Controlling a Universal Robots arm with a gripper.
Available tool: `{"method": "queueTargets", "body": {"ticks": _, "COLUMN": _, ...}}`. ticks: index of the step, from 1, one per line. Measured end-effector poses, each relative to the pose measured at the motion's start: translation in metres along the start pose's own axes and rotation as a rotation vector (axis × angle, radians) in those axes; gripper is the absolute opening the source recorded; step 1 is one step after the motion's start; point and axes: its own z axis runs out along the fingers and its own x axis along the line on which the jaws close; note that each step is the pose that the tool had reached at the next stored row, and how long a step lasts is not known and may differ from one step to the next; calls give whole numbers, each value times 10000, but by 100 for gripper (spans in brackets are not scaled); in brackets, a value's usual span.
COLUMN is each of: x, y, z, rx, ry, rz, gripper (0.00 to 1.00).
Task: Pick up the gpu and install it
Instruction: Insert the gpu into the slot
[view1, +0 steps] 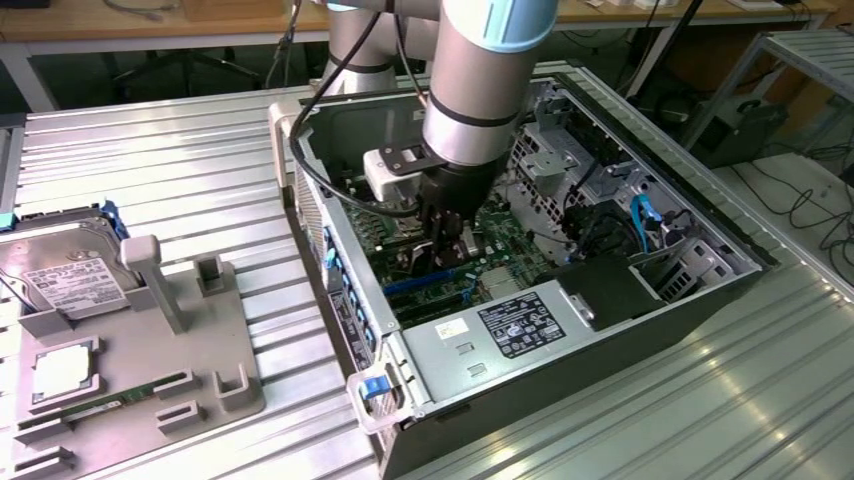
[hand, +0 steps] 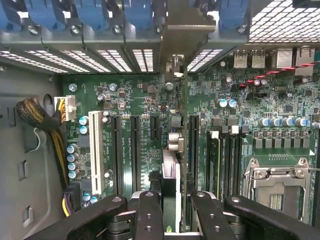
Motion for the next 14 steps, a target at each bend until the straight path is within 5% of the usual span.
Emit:
{"method": "queueTargets", "body": {"ticks": 11, "x": 0, "y": 12, "z": 57, "rx": -21, "ry": -74, "rz": 3, "gripper": 27}}
{"method": "queueTargets", "body": {"ticks": 14, "x": 1, "y": 12, "z": 57, "rx": -75, "ry": -78, "rz": 3, "gripper": 27}}
